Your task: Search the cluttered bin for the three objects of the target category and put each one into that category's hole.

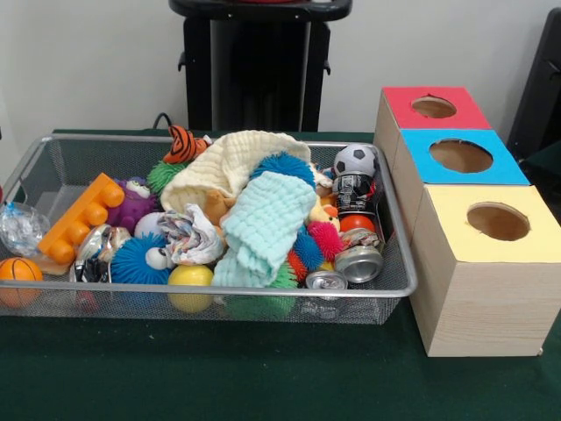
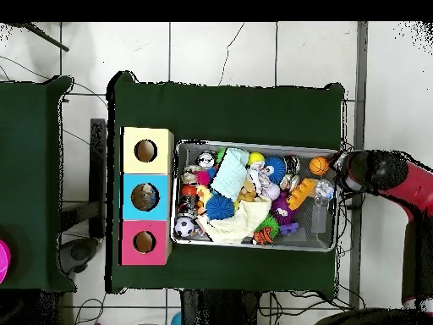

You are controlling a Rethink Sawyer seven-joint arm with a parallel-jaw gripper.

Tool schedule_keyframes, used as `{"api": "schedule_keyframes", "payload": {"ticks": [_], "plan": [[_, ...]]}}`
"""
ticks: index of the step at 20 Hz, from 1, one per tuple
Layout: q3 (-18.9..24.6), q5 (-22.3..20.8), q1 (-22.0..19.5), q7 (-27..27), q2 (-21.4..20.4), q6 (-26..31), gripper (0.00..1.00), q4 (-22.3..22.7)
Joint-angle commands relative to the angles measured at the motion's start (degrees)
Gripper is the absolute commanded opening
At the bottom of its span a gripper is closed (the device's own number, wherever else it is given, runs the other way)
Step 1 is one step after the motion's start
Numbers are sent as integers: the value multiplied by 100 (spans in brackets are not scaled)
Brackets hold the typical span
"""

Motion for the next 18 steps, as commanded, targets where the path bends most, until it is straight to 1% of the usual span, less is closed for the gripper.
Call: {"api": "schedule_keyframes", "payload": {"ticks": [1, 5, 7, 10, 18], "plan": [[144, -37, 119, -296, -59, -75, 100, 731], [153, -24, 109, -353, -69, -6, 100, 685], [139, -31, 113, -334, -112, -33, 100, 747], [114, -46, 100, -280, -242, -145, 100, 990], [62, -99, 167, -108, -384, -347, 100, 1329]]}}
